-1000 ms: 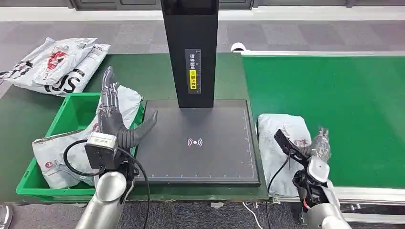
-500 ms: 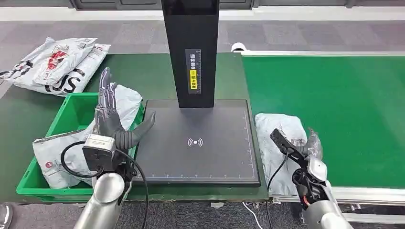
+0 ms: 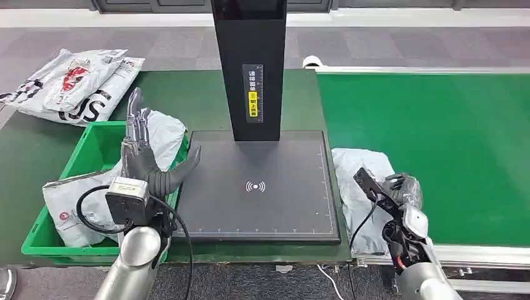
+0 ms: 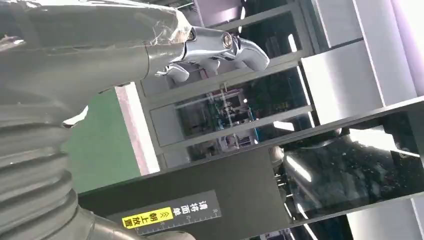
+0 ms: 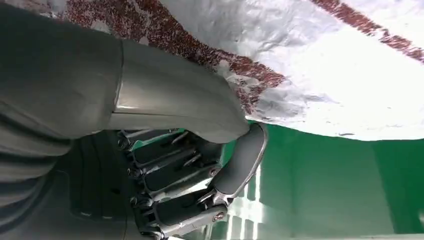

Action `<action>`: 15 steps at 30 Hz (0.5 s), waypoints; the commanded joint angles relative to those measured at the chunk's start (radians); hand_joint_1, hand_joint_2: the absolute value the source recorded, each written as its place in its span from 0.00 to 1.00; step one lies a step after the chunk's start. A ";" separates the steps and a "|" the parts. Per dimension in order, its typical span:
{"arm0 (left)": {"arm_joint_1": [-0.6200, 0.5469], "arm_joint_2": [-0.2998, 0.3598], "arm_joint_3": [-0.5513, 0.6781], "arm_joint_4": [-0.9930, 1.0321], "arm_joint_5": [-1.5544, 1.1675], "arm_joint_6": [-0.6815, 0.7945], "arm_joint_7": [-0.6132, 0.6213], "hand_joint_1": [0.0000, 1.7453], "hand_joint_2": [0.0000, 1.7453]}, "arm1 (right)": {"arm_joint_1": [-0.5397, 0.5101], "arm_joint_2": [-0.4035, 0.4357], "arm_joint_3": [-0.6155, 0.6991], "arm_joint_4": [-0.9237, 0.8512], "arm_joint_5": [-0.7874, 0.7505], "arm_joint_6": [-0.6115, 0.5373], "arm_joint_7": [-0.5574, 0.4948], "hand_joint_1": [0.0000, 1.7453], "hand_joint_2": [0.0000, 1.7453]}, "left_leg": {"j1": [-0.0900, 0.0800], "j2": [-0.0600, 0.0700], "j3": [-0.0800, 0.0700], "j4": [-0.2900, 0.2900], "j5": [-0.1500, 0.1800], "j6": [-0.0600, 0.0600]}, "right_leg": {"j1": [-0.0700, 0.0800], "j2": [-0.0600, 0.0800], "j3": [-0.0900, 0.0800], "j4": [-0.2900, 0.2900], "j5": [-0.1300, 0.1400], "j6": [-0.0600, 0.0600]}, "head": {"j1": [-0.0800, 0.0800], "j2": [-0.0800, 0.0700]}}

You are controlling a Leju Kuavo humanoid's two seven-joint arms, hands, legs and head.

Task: Moved the parcel from conveyor to table for the left to box.

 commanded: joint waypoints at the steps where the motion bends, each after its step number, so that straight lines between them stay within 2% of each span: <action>1: -0.012 0.020 -0.034 0.011 0.002 0.004 0.003 0.00 1.00 | -0.025 -0.010 0.071 0.055 -0.009 0.016 0.003 1.00 1.00 | 0.000 0.001 0.001 0.000 0.000 0.000 | 0.000 0.000 0.000 0.000 0.000 0.000 | 0.000 0.000; 9: -0.012 0.020 -0.034 0.011 0.002 0.004 0.003 0.00 1.00 | -0.025 -0.010 0.071 0.055 -0.009 0.016 0.003 1.00 1.00 | 0.000 0.001 0.001 -0.001 0.000 0.000 | 0.000 0.000 0.000 0.000 0.000 0.000 | 0.000 0.000; 10: -0.006 0.020 -0.031 0.002 0.001 0.006 0.003 0.00 1.00 | -0.024 -0.008 0.071 0.045 -0.013 -0.007 -0.004 0.95 1.00 | 0.000 0.001 0.002 -0.002 0.000 0.000 | 0.000 0.000 0.002 -0.002 0.000 0.000 | 0.000 0.000; 11: -0.002 0.020 -0.029 -0.001 0.000 0.009 0.003 0.00 1.00 | -0.025 -0.005 0.067 0.040 -0.020 -0.028 -0.008 0.00 1.00 | 0.000 0.001 0.002 -0.002 0.000 0.000 | 0.001 0.000 0.002 -0.002 0.001 -0.001 | 0.000 0.000; 12: 0.004 0.022 -0.026 -0.008 -0.001 0.012 0.003 0.00 1.00 | -0.034 -0.006 0.079 0.043 -0.011 -0.021 -0.002 0.00 1.00 | 0.000 0.001 0.001 -0.001 0.000 0.000 | 0.000 0.001 0.000 -0.001 0.000 0.000 | 0.000 0.000; 13: 0.005 0.022 -0.026 -0.008 -0.001 0.012 0.003 0.00 1.00 | -0.036 -0.003 0.080 0.043 -0.011 -0.020 -0.002 1.00 1.00 | 0.000 0.003 0.002 -0.001 0.000 0.000 | 0.000 0.001 0.001 -0.002 0.001 0.000 | 0.000 0.000; 15: 0.005 0.019 -0.023 -0.005 -0.004 0.010 0.002 0.00 1.00 | -0.044 -0.002 0.083 0.050 -0.015 -0.009 -0.004 1.00 1.00 | 0.000 0.003 0.001 -0.001 0.000 0.000 | 0.000 0.002 0.000 -0.001 0.001 0.000 | 0.000 0.000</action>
